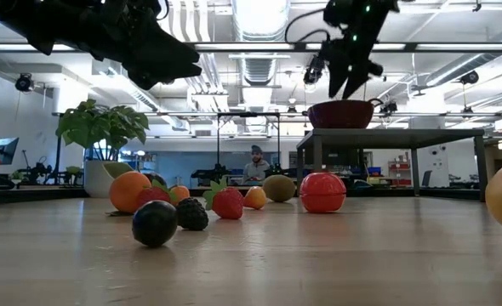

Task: Pick & Place Fruit
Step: Put the peach into the violet strainer bowl on the shelf

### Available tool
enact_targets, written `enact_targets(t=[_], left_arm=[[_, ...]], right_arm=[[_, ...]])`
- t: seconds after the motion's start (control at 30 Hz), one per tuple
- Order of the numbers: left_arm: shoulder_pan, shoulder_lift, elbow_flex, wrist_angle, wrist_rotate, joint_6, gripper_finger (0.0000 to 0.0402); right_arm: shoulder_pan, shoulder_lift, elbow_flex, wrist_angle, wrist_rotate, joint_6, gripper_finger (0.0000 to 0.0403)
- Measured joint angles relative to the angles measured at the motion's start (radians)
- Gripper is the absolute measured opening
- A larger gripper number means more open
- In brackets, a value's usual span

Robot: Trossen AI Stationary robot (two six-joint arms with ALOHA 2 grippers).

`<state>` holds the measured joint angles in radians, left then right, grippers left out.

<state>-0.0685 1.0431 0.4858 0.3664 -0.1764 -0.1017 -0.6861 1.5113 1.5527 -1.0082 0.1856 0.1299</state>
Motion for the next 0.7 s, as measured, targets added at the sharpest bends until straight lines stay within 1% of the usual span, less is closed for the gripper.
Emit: enact_targets(t=[0.07,0.17,0.33,0.43,0.5,0.7], left_arm=[[0.000,0.000,0.000,0.000,0.000,0.000,0.0200],[0.000,0.000,0.000,0.000,0.000,0.000,0.0200],[0.000,0.000,0.000,0.000,0.000,0.000,0.0200],[0.000,0.000,0.000,-0.001,0.000,-0.002,0.0200],[0.000,0.000,0.000,-0.013,0.000,-0.003,0.0200],[0.000,0.000,0.000,-0.092,0.000,-0.032,0.0200]], right_arm=[[0.012,-0.005,0.053,-0.068,0.000,0.000,0.0252],[0.049,-0.014,0.114,-0.149,0.000,-0.002,0.0235],[0.176,-0.060,0.139,-0.201,0.000,-0.003,0.0194],[0.281,-0.101,0.115,-0.201,0.001,-0.002,0.0169],[0.355,-0.128,0.088,-0.200,0.019,0.012,0.0153],[0.583,-0.225,-0.060,-0.177,0.167,0.109,0.0112]])
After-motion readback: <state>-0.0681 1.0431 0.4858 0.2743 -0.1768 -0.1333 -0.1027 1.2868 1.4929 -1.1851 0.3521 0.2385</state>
